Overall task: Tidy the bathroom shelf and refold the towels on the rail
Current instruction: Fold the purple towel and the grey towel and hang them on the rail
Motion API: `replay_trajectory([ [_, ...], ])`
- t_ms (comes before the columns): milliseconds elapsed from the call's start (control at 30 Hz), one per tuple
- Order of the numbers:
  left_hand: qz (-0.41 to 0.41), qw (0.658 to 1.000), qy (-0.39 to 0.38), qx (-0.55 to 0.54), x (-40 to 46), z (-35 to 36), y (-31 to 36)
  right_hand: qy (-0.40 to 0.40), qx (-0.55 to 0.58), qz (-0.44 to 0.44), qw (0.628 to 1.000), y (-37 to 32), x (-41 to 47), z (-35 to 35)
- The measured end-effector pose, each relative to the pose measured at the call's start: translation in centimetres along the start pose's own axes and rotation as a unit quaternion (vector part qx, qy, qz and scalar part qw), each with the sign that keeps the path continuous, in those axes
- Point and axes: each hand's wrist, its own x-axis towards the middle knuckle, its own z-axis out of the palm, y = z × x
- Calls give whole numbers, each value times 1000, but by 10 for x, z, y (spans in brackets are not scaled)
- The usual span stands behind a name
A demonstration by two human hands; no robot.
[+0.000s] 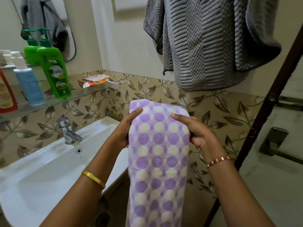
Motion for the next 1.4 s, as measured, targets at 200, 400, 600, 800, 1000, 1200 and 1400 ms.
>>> replay_trajectory([
  [200, -29, 994, -69, -80, -8, -18, 12, 11, 20, -111, 994, -18, -4, 27],
  [400, 3, 988, -123, -89, -11, -23, 34, -18, 22, -161, 986, -32, -19, 49],
  [600, 83, 988, -92, -91, -9, -14, 57, 34, -11, -206, 978, -31, -25, 56],
  [800, 150, 978, -93, -107, -6, 1, 77, 239, -244, -357, 869, -47, -17, 73],
  [1000, 218, 971, -100, -14, -7, 28, 141, 281, -463, -537, 647, -94, -11, 107],
  [1200, 338, 934, -90, 70, -10, 67, 244, 322, -432, -616, 575, -159, 12, 123],
  [1400, 425, 885, -74, 175, -11, 90, 307, 324, -403, -656, 550, -192, 43, 133],
])
